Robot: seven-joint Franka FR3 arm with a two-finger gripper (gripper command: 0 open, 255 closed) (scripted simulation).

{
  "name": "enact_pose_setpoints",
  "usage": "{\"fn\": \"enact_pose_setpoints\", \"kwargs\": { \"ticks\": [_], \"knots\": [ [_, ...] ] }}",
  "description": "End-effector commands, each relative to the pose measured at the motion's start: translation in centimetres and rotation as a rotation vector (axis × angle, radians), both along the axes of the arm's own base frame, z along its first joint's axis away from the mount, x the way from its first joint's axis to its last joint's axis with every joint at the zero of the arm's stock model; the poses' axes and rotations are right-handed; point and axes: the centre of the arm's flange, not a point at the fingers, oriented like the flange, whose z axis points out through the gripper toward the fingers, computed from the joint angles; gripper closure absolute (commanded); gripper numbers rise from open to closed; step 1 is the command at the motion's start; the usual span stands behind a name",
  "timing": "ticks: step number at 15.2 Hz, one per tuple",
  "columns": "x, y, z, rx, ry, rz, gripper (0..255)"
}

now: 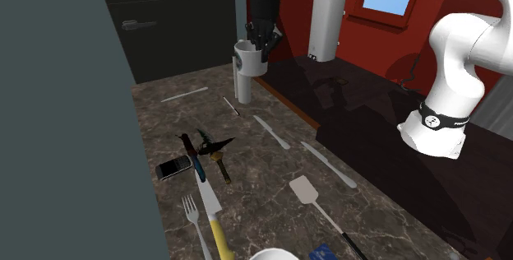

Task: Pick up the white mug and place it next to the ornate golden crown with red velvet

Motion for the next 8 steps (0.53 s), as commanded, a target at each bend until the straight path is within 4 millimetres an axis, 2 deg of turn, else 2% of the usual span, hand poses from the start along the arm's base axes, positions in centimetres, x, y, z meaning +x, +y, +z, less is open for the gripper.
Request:
{"fn": "enact_pose_setpoints", "kwargs": {
  "ticks": [1,8],
  "knots": [
    [0.0,-0.2,1.2,0.0,0.0,0.0,255],
    [0.0,-0.2,4.9,0.0,0.0,0.0,255]
  ]
}}
